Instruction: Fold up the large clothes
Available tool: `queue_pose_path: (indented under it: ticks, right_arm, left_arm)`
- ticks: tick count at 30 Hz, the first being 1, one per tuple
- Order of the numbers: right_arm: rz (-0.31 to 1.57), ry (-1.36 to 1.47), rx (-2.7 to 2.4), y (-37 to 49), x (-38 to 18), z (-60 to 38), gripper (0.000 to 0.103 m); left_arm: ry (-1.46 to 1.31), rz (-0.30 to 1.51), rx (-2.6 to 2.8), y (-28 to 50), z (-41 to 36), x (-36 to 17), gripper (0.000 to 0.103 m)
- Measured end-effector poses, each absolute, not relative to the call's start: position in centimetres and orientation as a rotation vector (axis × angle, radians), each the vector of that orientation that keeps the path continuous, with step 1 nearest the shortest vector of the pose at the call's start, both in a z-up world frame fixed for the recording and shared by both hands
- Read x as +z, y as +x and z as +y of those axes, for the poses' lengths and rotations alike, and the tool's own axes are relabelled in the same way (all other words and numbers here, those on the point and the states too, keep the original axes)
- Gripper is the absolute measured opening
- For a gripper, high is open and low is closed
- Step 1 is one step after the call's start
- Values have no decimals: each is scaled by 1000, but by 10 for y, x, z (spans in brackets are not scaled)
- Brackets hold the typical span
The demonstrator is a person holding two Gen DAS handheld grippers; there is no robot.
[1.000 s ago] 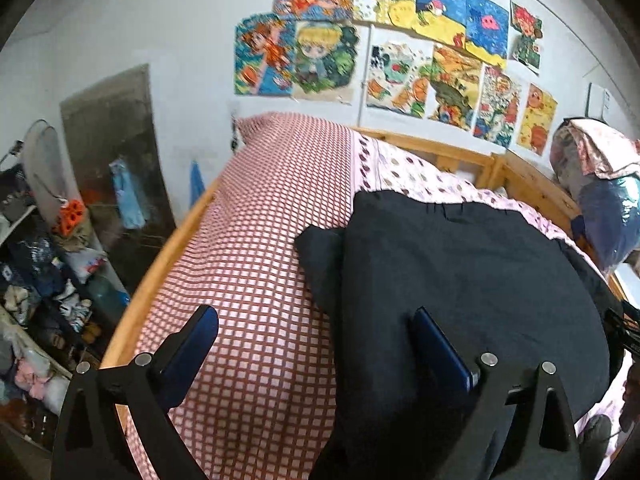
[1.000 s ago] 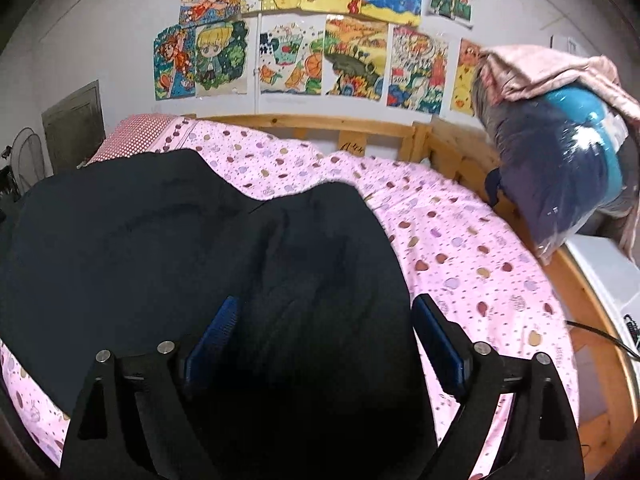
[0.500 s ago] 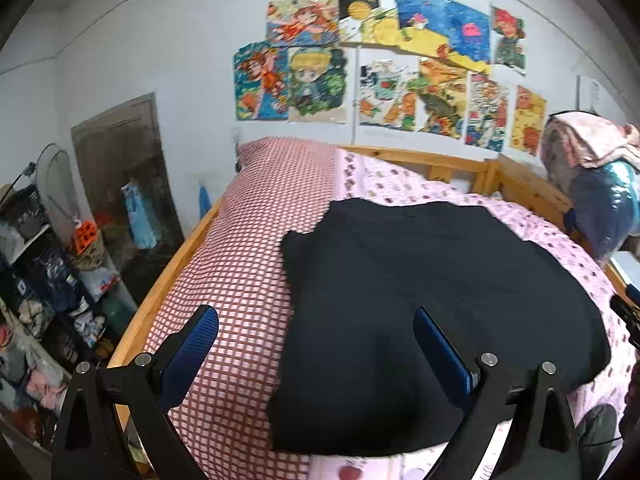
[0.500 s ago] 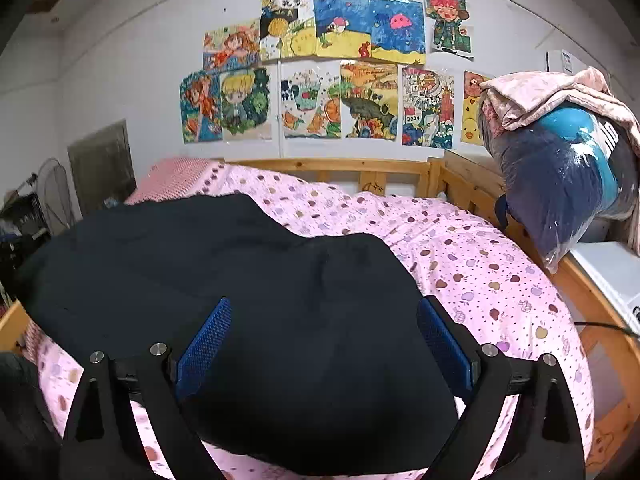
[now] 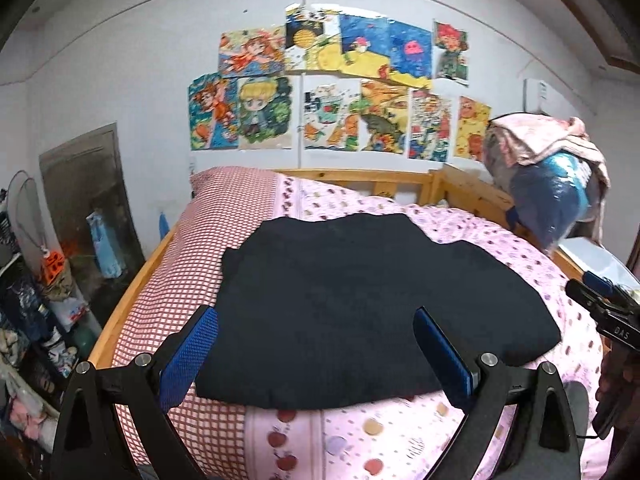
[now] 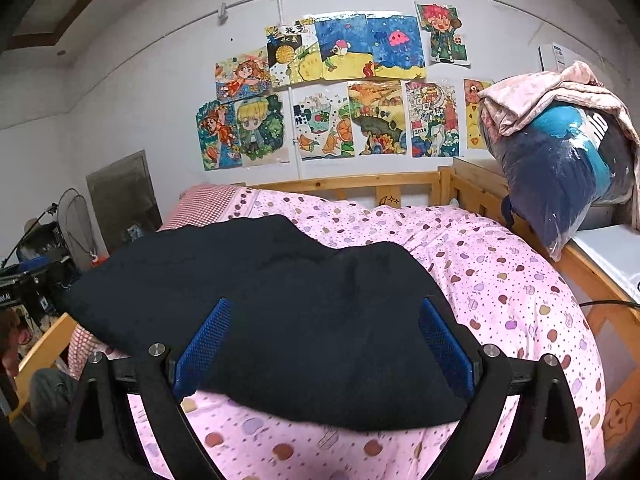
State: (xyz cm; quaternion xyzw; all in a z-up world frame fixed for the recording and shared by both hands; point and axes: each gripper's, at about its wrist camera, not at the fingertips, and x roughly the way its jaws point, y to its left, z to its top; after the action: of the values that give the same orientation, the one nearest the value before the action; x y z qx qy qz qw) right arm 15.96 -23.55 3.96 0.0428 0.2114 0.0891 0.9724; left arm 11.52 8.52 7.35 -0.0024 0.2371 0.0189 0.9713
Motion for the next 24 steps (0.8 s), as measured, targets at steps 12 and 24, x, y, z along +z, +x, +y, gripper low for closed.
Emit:
queue_pose_path:
  ticks: [12, 24]
  right_arm:
    - [378, 79, 206, 102, 46, -229, 94]
    - [327, 71, 229, 58, 43, -218, 98]
  left_arm:
    - [-11, 420, -24, 72, 55, 71, 100]
    - [34, 403, -34, 37, 35, 62, 102]
